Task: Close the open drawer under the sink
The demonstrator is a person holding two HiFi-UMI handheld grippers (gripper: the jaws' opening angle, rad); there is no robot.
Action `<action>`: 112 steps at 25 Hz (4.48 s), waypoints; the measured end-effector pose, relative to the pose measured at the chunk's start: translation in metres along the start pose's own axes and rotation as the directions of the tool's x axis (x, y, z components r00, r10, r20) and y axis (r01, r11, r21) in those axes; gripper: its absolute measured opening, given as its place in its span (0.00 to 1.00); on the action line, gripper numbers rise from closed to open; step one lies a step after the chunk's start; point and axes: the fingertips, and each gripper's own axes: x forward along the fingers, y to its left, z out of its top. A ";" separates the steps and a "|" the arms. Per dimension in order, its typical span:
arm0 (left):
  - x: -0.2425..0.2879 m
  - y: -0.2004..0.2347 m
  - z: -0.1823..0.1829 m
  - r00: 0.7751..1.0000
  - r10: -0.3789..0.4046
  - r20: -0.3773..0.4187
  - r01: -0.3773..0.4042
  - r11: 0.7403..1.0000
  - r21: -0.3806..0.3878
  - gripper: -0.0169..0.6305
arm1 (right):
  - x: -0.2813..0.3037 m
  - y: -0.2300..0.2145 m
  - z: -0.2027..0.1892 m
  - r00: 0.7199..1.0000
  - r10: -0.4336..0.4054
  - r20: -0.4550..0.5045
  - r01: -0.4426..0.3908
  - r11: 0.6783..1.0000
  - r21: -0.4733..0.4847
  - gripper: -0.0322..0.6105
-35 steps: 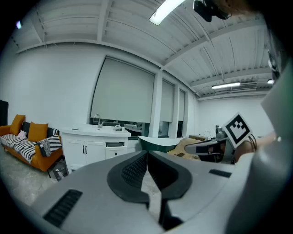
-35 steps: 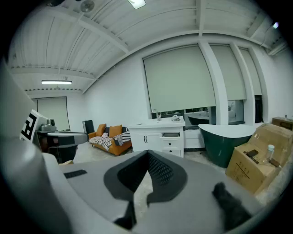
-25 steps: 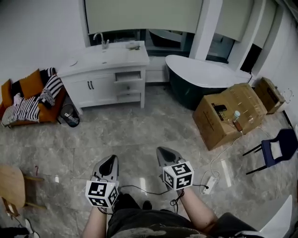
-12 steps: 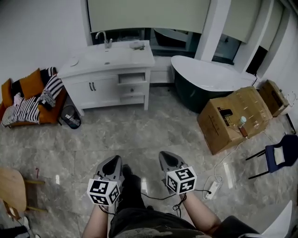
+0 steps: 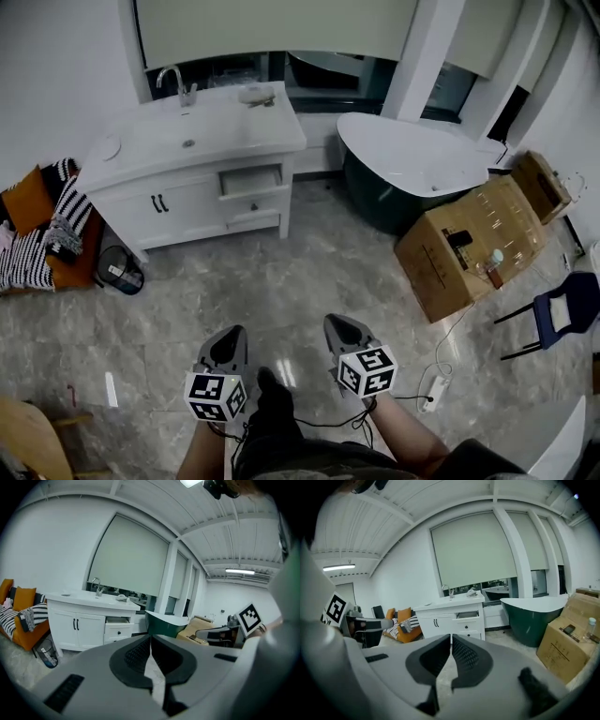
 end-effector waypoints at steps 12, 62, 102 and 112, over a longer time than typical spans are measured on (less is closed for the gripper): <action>0.087 0.129 0.040 0.998 -0.022 -0.058 0.018 0.998 -0.058 0.06 | 0.155 -0.018 0.066 0.995 -0.098 -0.035 0.100 0.994 0.054 0.09; 0.550 0.360 -0.059 0.951 0.243 -0.192 -0.247 0.969 0.003 0.05 | 0.636 -0.211 0.003 0.992 0.019 -0.124 -0.017 1.000 0.017 0.09; 0.622 0.414 -0.012 0.948 0.291 -0.128 -0.288 0.957 0.041 0.05 | 0.717 -0.226 0.067 0.999 0.043 -0.014 -0.043 0.999 0.001 0.09; 0.518 0.345 -0.002 0.972 0.224 -0.073 -0.224 0.974 0.019 0.05 | 0.606 -0.182 0.072 0.999 0.023 0.044 -0.025 0.999 0.029 0.09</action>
